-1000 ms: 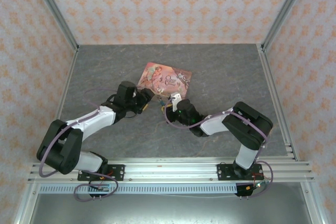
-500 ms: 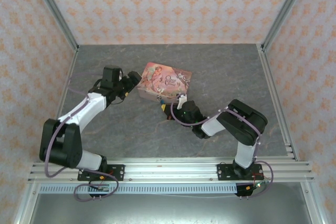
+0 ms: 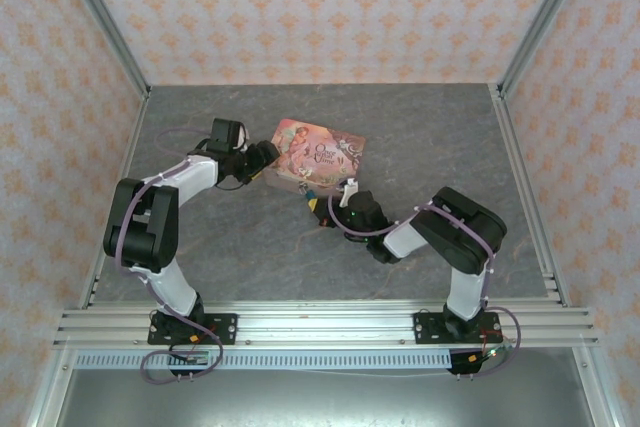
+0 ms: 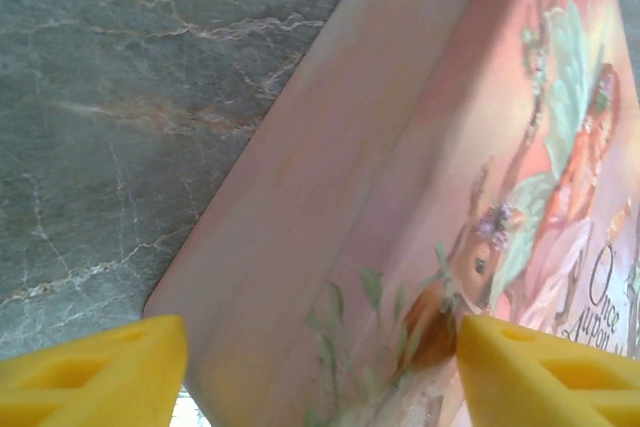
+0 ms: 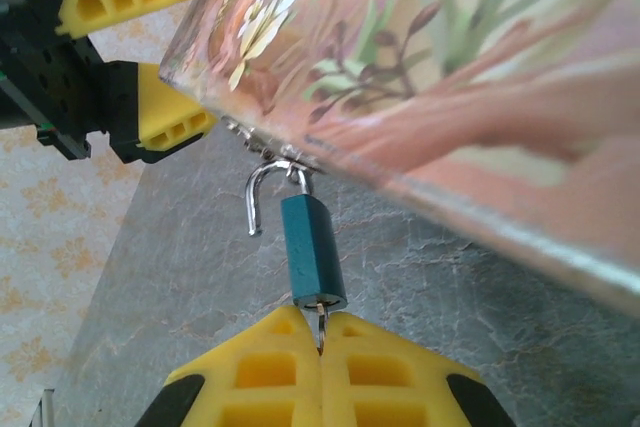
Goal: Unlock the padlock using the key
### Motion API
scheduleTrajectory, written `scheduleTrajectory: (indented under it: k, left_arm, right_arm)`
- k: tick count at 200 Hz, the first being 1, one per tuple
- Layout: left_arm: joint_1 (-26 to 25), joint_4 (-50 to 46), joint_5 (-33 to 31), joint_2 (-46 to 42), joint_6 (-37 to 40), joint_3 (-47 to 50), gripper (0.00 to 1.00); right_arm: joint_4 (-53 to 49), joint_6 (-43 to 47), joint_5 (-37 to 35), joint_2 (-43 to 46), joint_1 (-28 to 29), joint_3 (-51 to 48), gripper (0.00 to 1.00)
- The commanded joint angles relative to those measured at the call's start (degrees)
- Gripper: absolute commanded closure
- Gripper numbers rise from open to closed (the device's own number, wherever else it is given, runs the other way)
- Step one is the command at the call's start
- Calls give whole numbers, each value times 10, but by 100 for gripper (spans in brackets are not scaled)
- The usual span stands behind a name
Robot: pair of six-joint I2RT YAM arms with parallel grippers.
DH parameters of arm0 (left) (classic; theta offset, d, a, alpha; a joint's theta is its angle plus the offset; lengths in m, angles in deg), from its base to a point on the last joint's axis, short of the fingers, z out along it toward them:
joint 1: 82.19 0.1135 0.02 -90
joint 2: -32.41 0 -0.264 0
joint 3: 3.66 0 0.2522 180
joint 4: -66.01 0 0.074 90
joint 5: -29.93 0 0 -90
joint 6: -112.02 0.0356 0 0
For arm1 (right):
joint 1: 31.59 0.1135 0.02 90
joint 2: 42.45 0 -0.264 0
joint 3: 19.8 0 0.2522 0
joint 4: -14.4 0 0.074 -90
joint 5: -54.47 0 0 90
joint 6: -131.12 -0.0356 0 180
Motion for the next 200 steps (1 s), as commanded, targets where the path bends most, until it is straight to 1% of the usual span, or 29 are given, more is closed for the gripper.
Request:
scheduleTrajectory:
  k: [1, 17, 33, 72, 105, 139, 184, 200]
  left_arm:
    - [1, -4, 21, 11, 23, 21, 39]
    - [-1, 2, 24, 10, 23, 39, 46]
    - [-3, 10, 24, 0, 18, 61, 49]
    - [-29, 32, 12, -46, -6, 129, 51]
    - [-55, 47, -14, -88, -45, 193, 53]
    - [-74, 60, -27, -122, -83, 238, 53]
    - [-96, 49, -43, -151, -110, 250, 53]
    - [-99, 45, -53, -164, -117, 254, 53]
  right_arm:
    - [26, -11, 9, 2, -14, -13, 100]
    - [25, -12, 18, 5, -23, -18, 100]
    - [25, -15, 30, 5, -31, -24, 100]
    - [26, -31, 60, 4, -51, -35, 100]
    - [23, -26, 70, 14, -68, -60, 91]
    - [3, 5, 73, 53, -75, -92, 69]
    - [-100, 113, 83, 155, -80, -104, 40]
    - [-100, 142, 91, 172, -81, -100, 28]
